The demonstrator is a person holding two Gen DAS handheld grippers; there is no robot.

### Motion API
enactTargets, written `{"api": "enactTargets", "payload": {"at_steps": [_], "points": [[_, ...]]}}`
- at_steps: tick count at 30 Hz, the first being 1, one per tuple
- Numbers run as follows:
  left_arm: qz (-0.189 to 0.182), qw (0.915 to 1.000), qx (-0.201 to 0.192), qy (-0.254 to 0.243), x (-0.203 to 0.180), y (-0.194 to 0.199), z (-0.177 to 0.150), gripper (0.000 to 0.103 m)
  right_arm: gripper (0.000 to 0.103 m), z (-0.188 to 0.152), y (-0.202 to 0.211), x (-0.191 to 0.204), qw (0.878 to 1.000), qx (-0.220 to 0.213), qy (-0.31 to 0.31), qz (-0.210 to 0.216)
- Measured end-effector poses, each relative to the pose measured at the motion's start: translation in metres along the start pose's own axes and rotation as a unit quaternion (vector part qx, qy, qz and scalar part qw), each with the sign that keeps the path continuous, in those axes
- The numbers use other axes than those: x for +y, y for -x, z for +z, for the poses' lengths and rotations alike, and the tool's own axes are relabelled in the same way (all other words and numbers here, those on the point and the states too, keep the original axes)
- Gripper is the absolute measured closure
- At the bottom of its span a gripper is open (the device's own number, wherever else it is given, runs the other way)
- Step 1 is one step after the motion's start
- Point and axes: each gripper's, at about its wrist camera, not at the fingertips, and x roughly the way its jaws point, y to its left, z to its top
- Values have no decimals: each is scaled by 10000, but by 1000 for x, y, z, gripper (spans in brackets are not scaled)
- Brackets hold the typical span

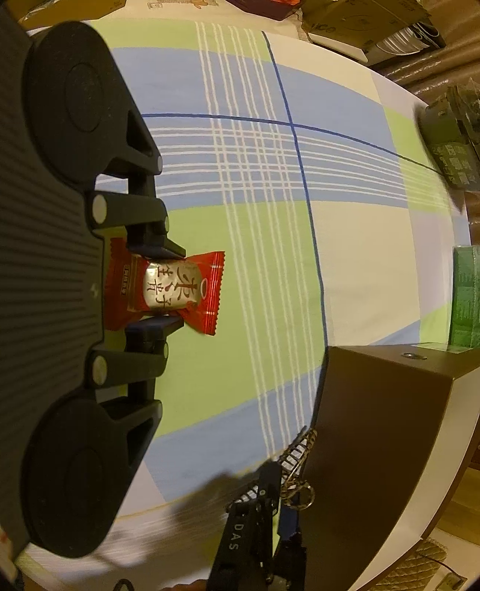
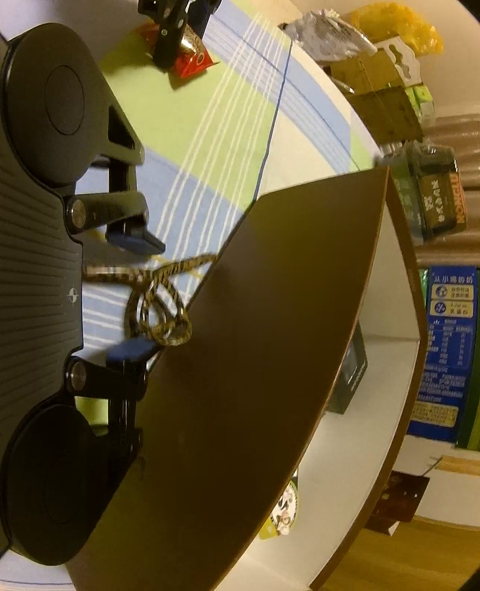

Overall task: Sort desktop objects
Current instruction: 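Grasp the red candy packet with the left gripper while the right grasps the leopard claw clip, then lift and carry the candy packet and claw clip over the brown box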

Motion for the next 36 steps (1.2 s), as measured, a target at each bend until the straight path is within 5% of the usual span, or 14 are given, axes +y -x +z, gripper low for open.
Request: {"api": "enactTargets", "payload": {"at_steps": [22, 36], "points": [[-540, 9959, 45, -730, -61, -4, 6, 79, 65, -49, 68, -14, 9966, 514, -635, 97], [-829, 9905, -361, -1032, -89, 32, 8, 80, 65, -57, 118, -43, 9916, 309, -1248, -129]]}}
